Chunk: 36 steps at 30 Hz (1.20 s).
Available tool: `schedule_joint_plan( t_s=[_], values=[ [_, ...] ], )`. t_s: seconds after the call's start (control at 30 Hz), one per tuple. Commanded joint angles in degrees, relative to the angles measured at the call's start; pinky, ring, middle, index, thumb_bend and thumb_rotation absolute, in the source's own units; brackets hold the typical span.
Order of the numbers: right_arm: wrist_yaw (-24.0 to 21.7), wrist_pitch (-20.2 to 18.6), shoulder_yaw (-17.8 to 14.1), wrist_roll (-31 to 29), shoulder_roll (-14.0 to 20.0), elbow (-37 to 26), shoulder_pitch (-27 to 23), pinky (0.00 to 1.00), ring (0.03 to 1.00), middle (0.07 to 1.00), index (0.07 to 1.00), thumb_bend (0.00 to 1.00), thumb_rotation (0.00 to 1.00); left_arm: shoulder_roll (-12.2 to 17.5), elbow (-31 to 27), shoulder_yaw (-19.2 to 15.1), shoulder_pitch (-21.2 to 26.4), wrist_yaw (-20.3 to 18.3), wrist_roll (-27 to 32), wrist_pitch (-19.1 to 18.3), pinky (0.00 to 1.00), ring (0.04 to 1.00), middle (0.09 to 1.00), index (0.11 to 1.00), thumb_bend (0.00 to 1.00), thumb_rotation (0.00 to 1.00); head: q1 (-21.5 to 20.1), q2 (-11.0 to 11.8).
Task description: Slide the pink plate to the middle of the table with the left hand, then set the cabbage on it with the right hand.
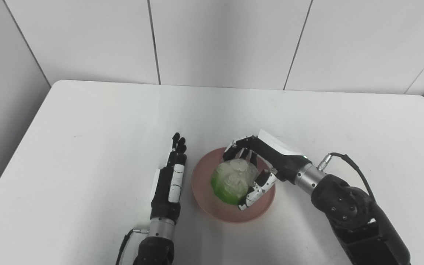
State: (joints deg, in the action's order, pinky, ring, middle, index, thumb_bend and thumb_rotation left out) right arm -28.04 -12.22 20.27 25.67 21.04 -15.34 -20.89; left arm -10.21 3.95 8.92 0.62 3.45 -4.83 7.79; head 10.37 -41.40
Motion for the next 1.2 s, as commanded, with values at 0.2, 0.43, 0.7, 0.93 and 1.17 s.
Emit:
schedule_joint_plan(
  t_s=[0.2, 0.43, 0.7, 0.93, 1.17],
  values=[
    [2.2, 5.3, 0.8, 3.2, -1.2, 2.8, -3.1, 0.33, 0.388, 0.488, 0.526, 0.51, 0.00, -1.7, -1.0, 0.6, 0.8, 0.3, 0.0, 1.4, 1.00, 1.000, 1.000, 1.000, 0.83, 1.00, -0.6, 0.2],
    [4.4, 8.2, 0.8, 5.2, -1.5, 5.8, -3.3, 0.33, 0.386, 0.497, 0.530, 0.51, 0.00, -1.6, -1.3, 0.5, 0.5, -0.2, 1.5, 1.0, 1.00, 1.000, 1.000, 1.000, 0.84, 1.00, -0.8, 0.3],
    [5.3, 12.7, 0.5, 6.2, 0.3, 6.5, -2.6, 0.60, 0.729, 0.775, 0.771, 0.75, 0.20, -1.3, -1.5, 0.5, 0.2, -0.3, 1.8, 1.5, 1.00, 1.000, 1.000, 1.000, 0.81, 1.00, -1.5, 0.2],
    [-3.0, 8.1, 0.3, 3.8, 4.2, 0.5, -2.9, 0.96, 0.981, 0.967, 0.895, 0.81, 0.34, -0.9, -2.8, 0.6, -0.2, -0.3, 1.1, -0.7, 1.00, 1.000, 1.000, 1.000, 0.84, 1.00, -2.3, 0.0],
    [-8.0, 4.3, -1.1, 2.9, 6.4, -6.7, -1.3, 1.00, 1.000, 1.000, 0.985, 0.88, 0.40, -0.8, -3.5, 0.5, -0.6, 0.0, 0.6, -0.4, 1.00, 1.000, 1.000, 1.000, 0.83, 1.00, -3.8, -0.1]
  ],
)
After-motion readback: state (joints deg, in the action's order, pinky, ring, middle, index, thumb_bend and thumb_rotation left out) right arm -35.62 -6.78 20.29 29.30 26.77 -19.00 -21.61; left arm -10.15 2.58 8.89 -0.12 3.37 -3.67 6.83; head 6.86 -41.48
